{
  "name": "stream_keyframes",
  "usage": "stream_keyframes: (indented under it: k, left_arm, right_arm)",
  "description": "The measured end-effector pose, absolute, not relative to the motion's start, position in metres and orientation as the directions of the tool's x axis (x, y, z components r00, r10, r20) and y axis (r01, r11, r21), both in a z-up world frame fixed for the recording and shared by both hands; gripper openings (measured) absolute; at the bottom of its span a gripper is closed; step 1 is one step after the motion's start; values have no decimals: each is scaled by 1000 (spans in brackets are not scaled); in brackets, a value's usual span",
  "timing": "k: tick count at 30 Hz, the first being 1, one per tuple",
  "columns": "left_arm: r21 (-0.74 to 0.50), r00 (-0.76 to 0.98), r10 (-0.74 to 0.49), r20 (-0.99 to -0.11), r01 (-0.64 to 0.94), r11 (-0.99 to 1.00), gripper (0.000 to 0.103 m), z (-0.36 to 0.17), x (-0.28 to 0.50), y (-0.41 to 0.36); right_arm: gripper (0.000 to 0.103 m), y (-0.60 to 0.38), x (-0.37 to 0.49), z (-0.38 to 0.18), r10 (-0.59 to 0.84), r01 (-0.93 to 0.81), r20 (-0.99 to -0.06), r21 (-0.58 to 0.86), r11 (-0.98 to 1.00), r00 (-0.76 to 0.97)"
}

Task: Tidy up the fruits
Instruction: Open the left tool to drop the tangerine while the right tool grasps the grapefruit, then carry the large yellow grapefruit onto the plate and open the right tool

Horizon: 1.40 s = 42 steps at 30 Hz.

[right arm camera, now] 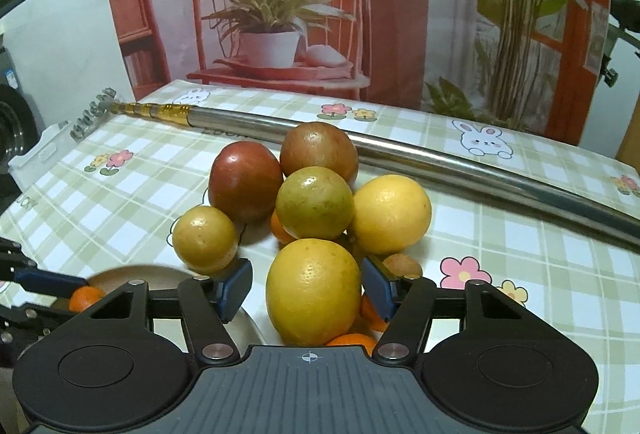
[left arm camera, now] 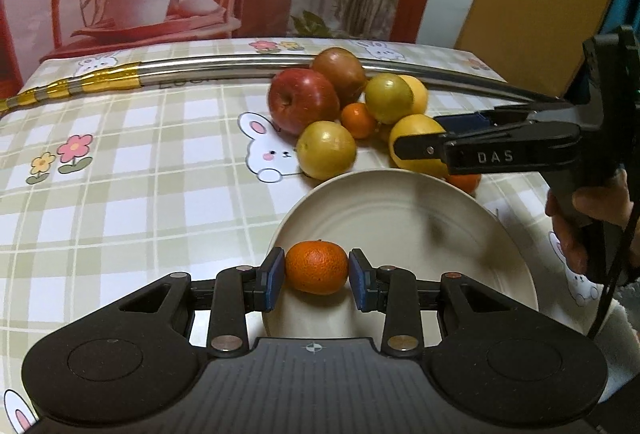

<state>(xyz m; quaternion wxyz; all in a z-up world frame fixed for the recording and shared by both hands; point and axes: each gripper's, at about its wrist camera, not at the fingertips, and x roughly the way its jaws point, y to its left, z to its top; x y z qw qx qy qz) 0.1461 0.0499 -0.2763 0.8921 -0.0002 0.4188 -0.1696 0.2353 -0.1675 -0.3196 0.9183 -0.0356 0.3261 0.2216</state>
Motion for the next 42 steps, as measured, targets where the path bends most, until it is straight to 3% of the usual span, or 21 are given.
stream_keyframes:
  k: [10, 13, 17, 22, 32, 42]
  left_arm:
    - [-172, 602, -309, -736, 275, 946, 39, -278, 147, 52]
    - [-178, 608, -310, -731, 268, 947, 39, -279, 147, 53]
    - [-193, 608, -317, -728, 262, 945, 41, -279, 147, 53]
    - [-199, 623, -327, -710, 268, 943, 52, -274, 141, 52]
    - [-208, 685, -296, -666, 210, 955, 52, -257, 112, 59]
    - [-233, 755, -182, -631, 40, 972, 52, -244, 83, 66]
  right_arm:
    - [58, -148, 238, -325, 312, -437, -635, -44, 899, 706]
    - [50, -141, 234, -326, 273, -429, -630, -106, 897, 727]
    - [49, -147, 232, -323, 306, -434, -627, -58, 899, 717]
    - [49, -156, 218, -313, 317, -412, -590, -29, 911, 742]
    - [49, -167, 175, -290, 356, -411, -542, 21, 911, 761]
    - [49, -160, 131, -306, 384, -424, -577, 70, 903, 721]
